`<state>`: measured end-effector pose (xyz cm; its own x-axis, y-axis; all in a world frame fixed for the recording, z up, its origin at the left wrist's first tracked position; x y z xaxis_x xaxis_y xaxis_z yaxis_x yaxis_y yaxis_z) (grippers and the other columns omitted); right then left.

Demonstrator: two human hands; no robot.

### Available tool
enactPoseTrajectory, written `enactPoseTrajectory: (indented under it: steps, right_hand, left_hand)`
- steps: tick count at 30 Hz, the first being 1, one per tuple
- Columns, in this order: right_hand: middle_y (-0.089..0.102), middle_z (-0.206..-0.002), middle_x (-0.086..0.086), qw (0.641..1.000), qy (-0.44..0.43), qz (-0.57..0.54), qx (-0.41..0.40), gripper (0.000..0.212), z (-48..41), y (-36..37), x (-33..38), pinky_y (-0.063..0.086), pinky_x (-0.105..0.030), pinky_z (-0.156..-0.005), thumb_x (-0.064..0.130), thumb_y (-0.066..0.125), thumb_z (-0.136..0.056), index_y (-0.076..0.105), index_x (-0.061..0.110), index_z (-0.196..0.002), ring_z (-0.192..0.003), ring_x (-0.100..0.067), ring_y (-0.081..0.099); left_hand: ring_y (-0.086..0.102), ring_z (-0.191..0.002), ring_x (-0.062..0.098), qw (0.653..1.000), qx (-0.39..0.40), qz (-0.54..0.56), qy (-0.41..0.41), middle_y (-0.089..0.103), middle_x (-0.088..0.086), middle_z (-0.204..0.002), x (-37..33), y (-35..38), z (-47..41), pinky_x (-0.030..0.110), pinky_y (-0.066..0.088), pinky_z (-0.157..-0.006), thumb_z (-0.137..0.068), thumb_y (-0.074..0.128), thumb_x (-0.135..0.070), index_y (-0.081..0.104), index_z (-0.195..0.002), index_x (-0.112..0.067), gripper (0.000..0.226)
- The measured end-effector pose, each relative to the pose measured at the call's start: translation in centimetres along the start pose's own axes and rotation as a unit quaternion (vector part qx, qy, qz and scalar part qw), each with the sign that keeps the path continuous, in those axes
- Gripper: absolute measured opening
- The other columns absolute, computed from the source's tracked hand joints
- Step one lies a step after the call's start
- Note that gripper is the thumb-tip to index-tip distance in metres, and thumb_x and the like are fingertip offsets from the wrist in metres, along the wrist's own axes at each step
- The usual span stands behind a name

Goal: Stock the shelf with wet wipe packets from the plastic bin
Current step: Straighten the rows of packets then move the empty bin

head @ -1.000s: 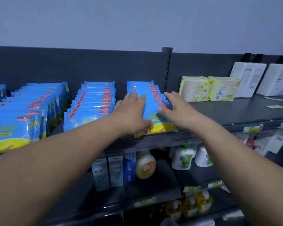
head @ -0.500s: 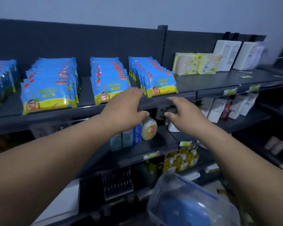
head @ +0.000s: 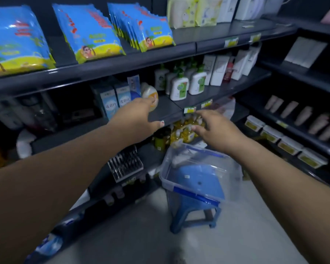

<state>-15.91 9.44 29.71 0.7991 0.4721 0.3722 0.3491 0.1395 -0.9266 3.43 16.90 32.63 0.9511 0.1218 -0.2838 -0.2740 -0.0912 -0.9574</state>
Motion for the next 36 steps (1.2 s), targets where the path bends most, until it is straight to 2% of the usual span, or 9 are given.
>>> enactPoseTrajectory:
  steps: [4, 8, 13, 14, 17, 19, 25, 31, 36]
  right_hand:
    - [0.041, -0.147, -0.006, 0.999, 0.044, -0.003, 0.017, 0.058, 1.8, 1.8, -4.3, 0.038, -0.033, -0.1, 0.041, 0.052, -0.096, 0.036, 0.018, -0.147, -0.127, -0.025, 0.046]
    - [0.038, -0.149, -0.008, 0.996, 0.08, -0.013, 0.032, 0.061, 2.7, 3.7, -9.0, 0.038, -0.035, -0.104, 0.041, 0.052, -0.096, 0.033, 0.016, -0.148, -0.131, -0.026, 0.043]
    - [0.037, -0.151, -0.008, 0.991, 0.124, -0.017, 0.05, 0.059, 3.3, 6.1, -15.2, 0.032, -0.032, -0.107, 0.038, 0.052, -0.096, 0.034, 0.013, -0.147, -0.137, -0.025, 0.036]
    - [0.039, -0.149, -0.009, 0.99, 0.132, -0.019, 0.052, 0.058, 3.3, 6.6, -16.4, 0.032, -0.031, -0.106, 0.038, 0.052, -0.096, 0.036, 0.013, -0.146, -0.136, -0.025, 0.037]
    - [0.04, -0.148, -0.009, 0.985, 0.158, -0.03, 0.059, 0.057, 3.0, 7.9, -19.7, 0.033, -0.032, -0.105, 0.036, 0.053, -0.095, 0.037, 0.013, -0.145, -0.134, -0.026, 0.039]
    - [0.039, -0.149, -0.009, 0.983, 0.168, -0.042, 0.061, 0.058, 2.5, 8.8, -21.6, 0.033, -0.032, -0.106, 0.035, 0.054, -0.096, 0.036, 0.013, -0.146, -0.135, -0.026, 0.038]
    - [0.036, -0.15, -0.009, 0.974, 0.207, -0.054, 0.069, 0.058, 1.4, 13.1, -26.0, 0.031, -0.031, -0.108, 0.034, 0.054, -0.096, 0.034, 0.012, -0.146, -0.135, -0.024, 0.037]
    - [0.03, -0.154, -0.009, 0.962, 0.26, -0.048, 0.063, 0.062, -0.1, 18.8, -29.2, 0.028, -0.033, -0.111, 0.034, 0.054, -0.095, 0.031, 0.012, -0.148, -0.139, -0.026, 0.032]
    - [0.023, -0.158, -0.009, 0.947, 0.317, -0.023, 0.047, 0.065, -0.9, 23.7, -32.5, 0.024, -0.037, -0.115, 0.036, 0.053, -0.095, 0.026, 0.014, -0.15, -0.144, -0.027, 0.022]
  left_hand:
    - [0.026, -0.143, 0.022, 0.999, 0.042, 0.012, 0.006, 0.023, 0.004, -0.158, -1.4, 3.7, -0.6, 0.033, 0.028, -0.111, -0.091, 0.057, -0.048, 0.018, -0.153, -0.017, 0.079]
    - [0.031, -0.139, 0.023, 0.997, 0.066, 0.038, -0.01, 0.028, 0.004, -0.155, -3.4, 7.5, -2.1, 0.033, 0.031, -0.107, -0.089, 0.058, -0.048, 0.024, -0.151, -0.018, 0.077]
    - [0.045, -0.124, 0.025, 0.991, 0.104, 0.074, -0.028, 0.046, 0.01, -0.14, -5.7, 12.9, -4.6, 0.029, 0.036, -0.086, -0.09, 0.06, -0.042, 0.047, -0.128, -0.02, 0.046]
    - [0.046, -0.124, 0.025, 0.991, 0.107, 0.072, -0.03, 0.046, 0.011, -0.14, -5.9, 14.0, -5.1, 0.03, 0.037, -0.086, -0.089, 0.06, -0.043, 0.047, -0.13, -0.017, 0.049]
    - [0.036, -0.136, 0.025, 0.989, 0.121, 0.076, -0.046, 0.034, 0.007, -0.152, -6.1, 16.9, -6.8, 0.036, 0.034, -0.106, -0.088, 0.061, -0.046, 0.03, -0.148, -0.017, 0.073]
    - [0.031, -0.14, 0.025, 0.987, 0.122, 0.081, -0.062, 0.027, 0.005, -0.155, -6.1, 18.6, -7.9, 0.038, 0.031, -0.111, -0.088, 0.061, -0.046, 0.024, -0.151, -0.018, 0.078]
    - [0.041, -0.131, 0.029, 0.985, 0.121, 0.089, -0.085, 0.039, 0.011, -0.146, -5.9, 23.2, -10.6, 0.038, 0.037, -0.1, -0.088, 0.064, -0.037, 0.038, -0.141, -0.012, 0.064]
    - [0.033, -0.136, 0.029, 0.984, 0.142, 0.075, -0.076, 0.033, 0.012, -0.15, -3.0, 29.2, -13.8, 0.04, 0.032, -0.106, -0.089, 0.063, -0.039, 0.031, -0.146, -0.011, 0.072]
    - [0.048, -0.119, 0.034, 0.985, 0.155, 0.056, -0.047, 0.047, 0.013, -0.133, 1.1, 35.9, -17.3, 0.049, 0.044, -0.095, -0.08, 0.057, -0.057, 0.042, -0.135, -0.015, 0.07]
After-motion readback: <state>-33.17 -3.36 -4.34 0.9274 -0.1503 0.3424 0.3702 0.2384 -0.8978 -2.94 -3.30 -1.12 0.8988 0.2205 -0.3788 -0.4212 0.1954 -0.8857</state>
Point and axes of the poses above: each hand's wrist, its own z-axis away from the middle knuckle, its own y-axis out of the palm, x = y × z, the point moved 4 cm from there along -z, towards the middle knuckle
